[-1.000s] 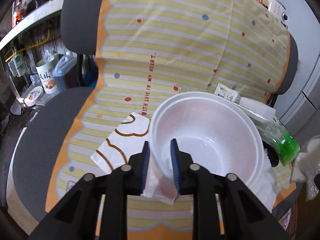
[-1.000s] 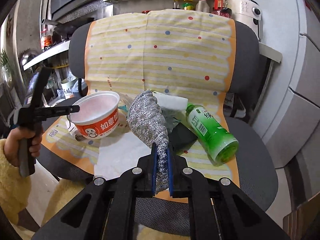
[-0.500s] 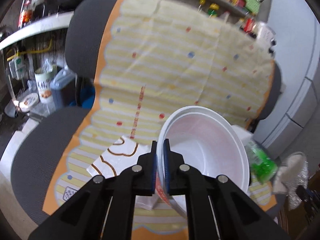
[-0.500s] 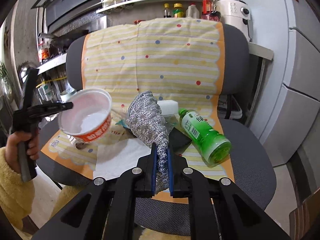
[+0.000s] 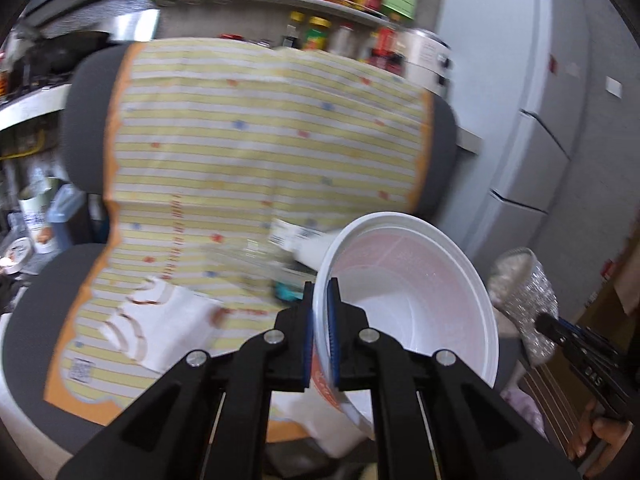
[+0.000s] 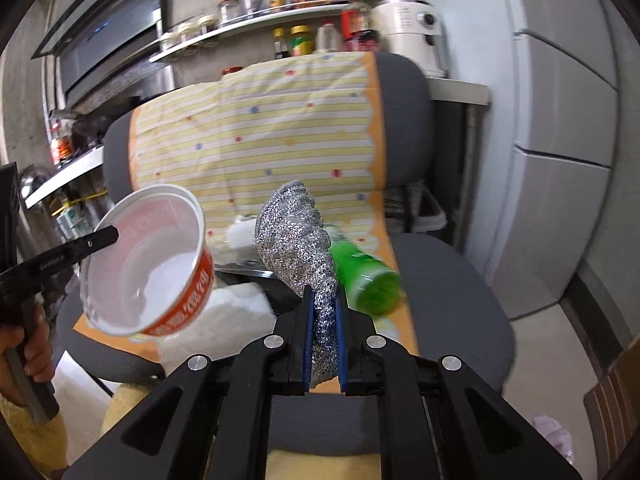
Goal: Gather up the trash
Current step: 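Carry the scrubber and bowl to the bin and open the right gripper, then open the left gripper over the bin to drop the white bowl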
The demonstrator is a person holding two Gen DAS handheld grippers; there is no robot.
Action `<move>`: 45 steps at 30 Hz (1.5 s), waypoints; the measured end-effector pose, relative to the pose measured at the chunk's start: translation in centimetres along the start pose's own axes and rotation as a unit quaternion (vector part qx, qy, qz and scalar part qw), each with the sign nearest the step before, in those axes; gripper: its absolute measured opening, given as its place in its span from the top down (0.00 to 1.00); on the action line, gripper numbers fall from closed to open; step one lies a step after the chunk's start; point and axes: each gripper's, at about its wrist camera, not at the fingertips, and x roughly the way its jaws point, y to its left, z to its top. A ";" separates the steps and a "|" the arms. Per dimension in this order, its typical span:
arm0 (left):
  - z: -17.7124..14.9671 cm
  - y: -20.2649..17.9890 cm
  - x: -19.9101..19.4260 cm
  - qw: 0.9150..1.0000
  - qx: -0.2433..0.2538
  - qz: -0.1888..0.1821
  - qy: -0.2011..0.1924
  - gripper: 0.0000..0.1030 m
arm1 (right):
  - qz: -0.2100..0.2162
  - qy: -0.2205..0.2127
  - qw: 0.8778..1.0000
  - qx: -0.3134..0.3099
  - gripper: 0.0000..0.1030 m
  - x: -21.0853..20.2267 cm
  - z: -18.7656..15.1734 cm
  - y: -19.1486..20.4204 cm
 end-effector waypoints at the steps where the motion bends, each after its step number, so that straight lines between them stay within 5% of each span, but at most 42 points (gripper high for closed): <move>1: -0.3 -0.9 0.2 1.000 0.007 -0.009 0.003 0.96 | -0.007 -0.003 1.000 0.003 0.90 -0.4 -0.2 -0.6; 7: -2.5 -7.3 1.6 0.995 0.056 -0.079 0.023 0.96 | -0.073 -0.011 0.997 0.037 0.90 -3.6 -2.5 -5.7; 21: -7.3 -22.2 5.6 0.961 0.148 -0.225 0.069 0.96 | -0.216 0.035 0.964 0.149 0.89 -9.3 -11.7 -17.2; 31: -10.6 -25.9 7.7 0.950 0.170 -0.238 0.109 0.96 | -0.246 0.086 0.944 0.205 0.83 -7.6 -17.2 -22.2; 33: -10.7 -25.6 8.0 0.950 0.169 -0.236 0.114 0.96 | -0.243 0.095 0.940 0.219 0.71 -6.9 -17.9 -22.8; 36: -10.7 -25.2 8.3 0.952 0.161 -0.231 0.122 0.96 | -0.247 0.097 0.937 0.228 0.62 -6.6 -18.3 -23.1; 45: -11.6 -25.9 8.7 0.943 0.171 -0.248 0.144 0.96 | -0.250 0.066 0.937 0.236 0.62 -8.5 -17.0 -23.4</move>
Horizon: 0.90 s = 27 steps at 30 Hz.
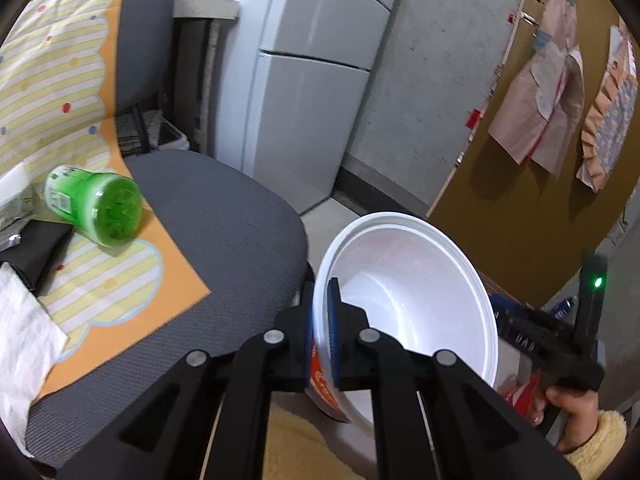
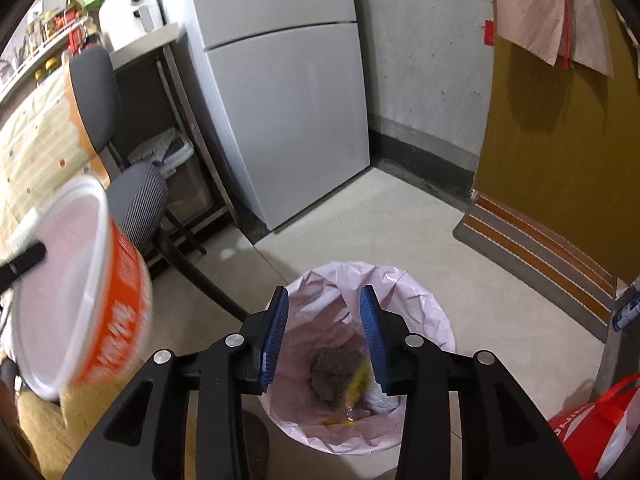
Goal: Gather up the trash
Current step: 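Open the left gripper over the bin to drop the white bowl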
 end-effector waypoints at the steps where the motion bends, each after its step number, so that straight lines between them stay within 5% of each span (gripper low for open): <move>1: -0.2 -0.3 0.4 1.000 0.004 -0.005 0.005 0.96 | 0.001 -0.006 1.000 0.003 0.62 -0.4 0.1 -0.1; 16: -0.1 -7.9 8.7 0.992 0.065 -0.082 0.067 0.95 | -0.022 -0.058 0.997 0.050 0.62 -4.3 1.7 -4.5; 18: 0.0 -8.3 9.7 0.992 0.064 -0.084 0.071 0.85 | -0.027 -0.061 0.996 0.054 0.61 -4.5 1.7 -4.9; 19: -0.1 -8.3 10.2 0.992 0.062 -0.082 0.077 0.65 | -0.029 -0.061 0.996 0.055 0.61 -4.6 1.7 -5.0; 20: -0.1 -8.3 10.6 0.992 0.059 -0.078 0.083 0.57 | -0.031 -0.060 0.996 0.055 0.60 -4.5 1.6 -5.1; 27: -1.2 -6.0 9.0 0.994 0.065 -0.039 0.084 0.57 | -0.017 -0.045 0.998 0.045 0.60 -3.2 1.5 -3.6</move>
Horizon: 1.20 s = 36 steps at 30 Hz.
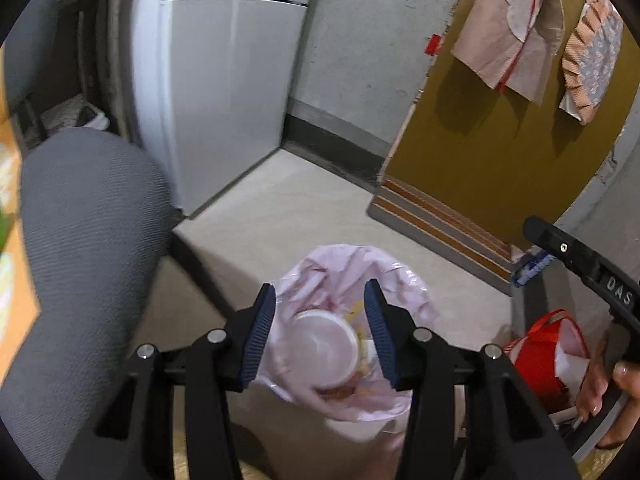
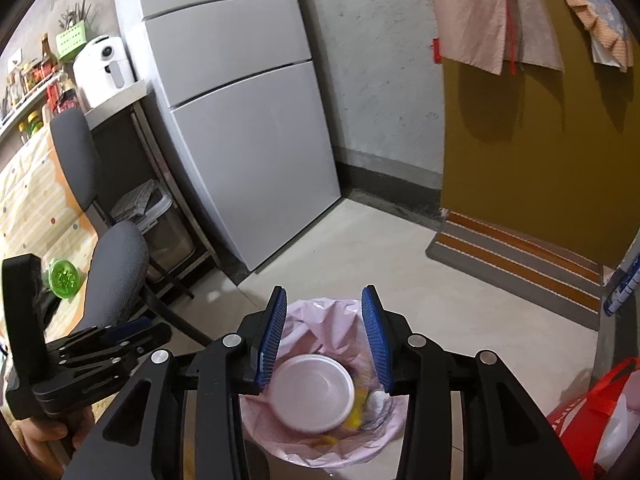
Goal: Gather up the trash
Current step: 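Open the left gripper over the bin to drop the white bowl, then return to the chair and grasp the white tissue with the right gripper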
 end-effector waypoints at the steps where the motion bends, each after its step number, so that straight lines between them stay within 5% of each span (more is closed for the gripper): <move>1: -0.1 0.3 -0.4 1.000 -0.001 0.005 -0.002 0.57 | 0.007 0.002 1.000 -0.003 0.60 0.2 0.0 0.6; 13: -2.3 4.9 -6.4 0.995 -0.038 0.084 -0.046 0.57 | 0.039 0.019 0.998 -0.045 0.60 0.5 -1.3 4.9; 21: -4.6 9.0 -13.8 0.983 -0.077 0.146 -0.076 0.57 | 0.121 0.015 0.983 -0.136 0.60 -0.7 -1.4 13.2; 27: -7.6 13.5 -19.3 0.968 -0.129 0.197 -0.090 0.57 | 0.209 0.004 0.952 -0.223 0.50 -2.2 -1.2 22.2; 36: -13.3 20.8 -26.3 0.927 -0.215 0.289 -0.104 0.57 | 0.317 0.036 0.898 -0.302 0.38 -2.7 -4.5 33.0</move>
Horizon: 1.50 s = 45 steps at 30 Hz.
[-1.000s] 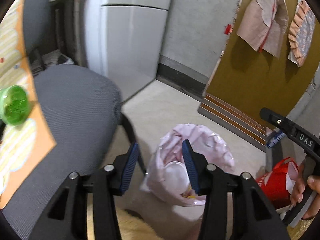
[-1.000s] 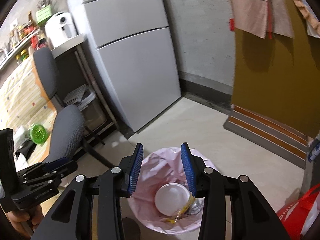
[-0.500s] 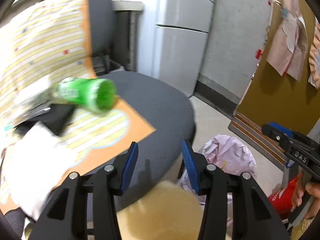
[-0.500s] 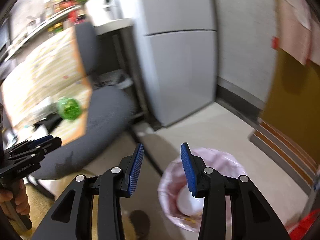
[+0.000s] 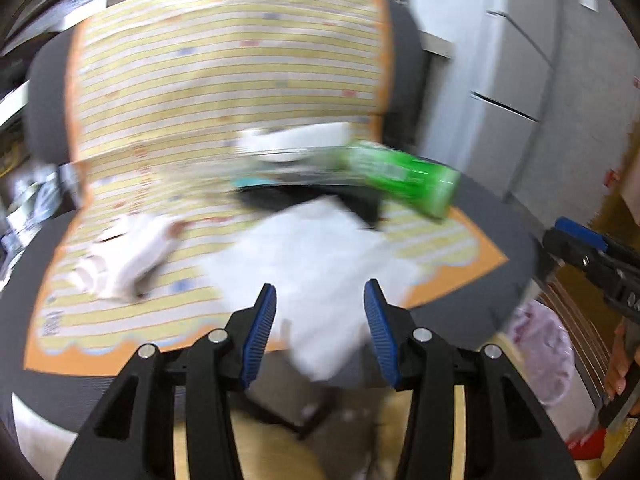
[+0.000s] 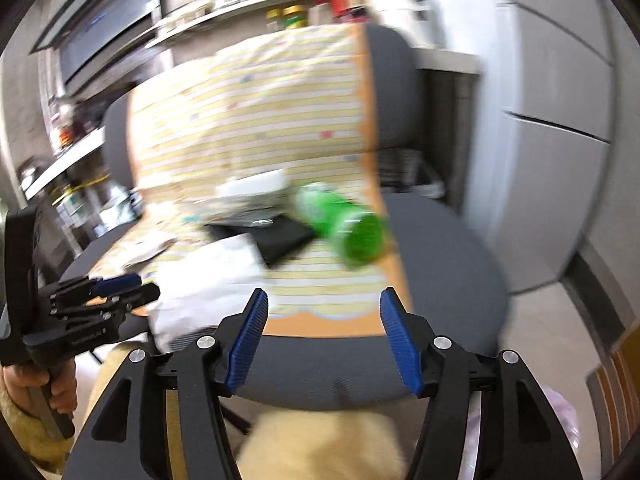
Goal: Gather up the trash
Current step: 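Return to the chair and grasp the white tissue with the right gripper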
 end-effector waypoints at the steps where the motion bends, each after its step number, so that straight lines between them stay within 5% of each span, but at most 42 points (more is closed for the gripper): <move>1: 0.0 1.5 -0.1 1.000 -0.014 0.009 0.000 0.57 | 0.010 0.004 1.000 -0.008 0.36 0.7 0.1 0.8; 9: -0.6 7.3 -0.7 0.997 -0.063 0.049 -0.001 0.57 | 0.081 0.065 0.992 -0.067 0.16 7.9 0.7 7.6; 21: -1.9 10.7 -0.6 0.994 -0.092 0.066 0.008 0.57 | 0.084 0.122 0.986 -0.073 0.15 14.8 0.0 8.6; 22: -1.9 10.8 -0.6 0.993 -0.094 0.068 0.008 0.57 | 0.084 0.122 0.986 -0.080 0.17 14.4 -0.2 8.7; 25: -1.9 11.4 -0.6 0.992 -0.101 0.069 0.009 0.57 | 0.100 0.119 0.983 -0.095 0.42 13.4 -0.5 9.4; 29: -1.7 12.0 -0.6 0.991 -0.110 0.074 0.010 0.57 | 0.122 0.118 0.980 -0.107 0.98 12.1 -0.5 10.5; 34: -1.4 12.3 -1.2 0.990 -0.108 0.085 0.005 0.57 | 0.122 0.053 0.987 -0.088 0.98 8.1 2.2 10.1; 37: -1.0 13.1 -1.6 0.989 -0.112 0.095 -0.004 0.52 | 0.084 0.015 0.992 -0.089 0.98 5.5 4.1 9.4; 41: -0.1 13.8 -0.1 0.991 -0.104 0.090 0.010 0.33 | 0.062 0.014 0.995 -0.073 0.98 4.2 4.7 7.9; 45: 1.0 14.5 2.6 0.990 -0.101 0.098 0.024 0.31 | 0.056 0.022 0.996 -0.060 0.98 3.9 4.0 6.8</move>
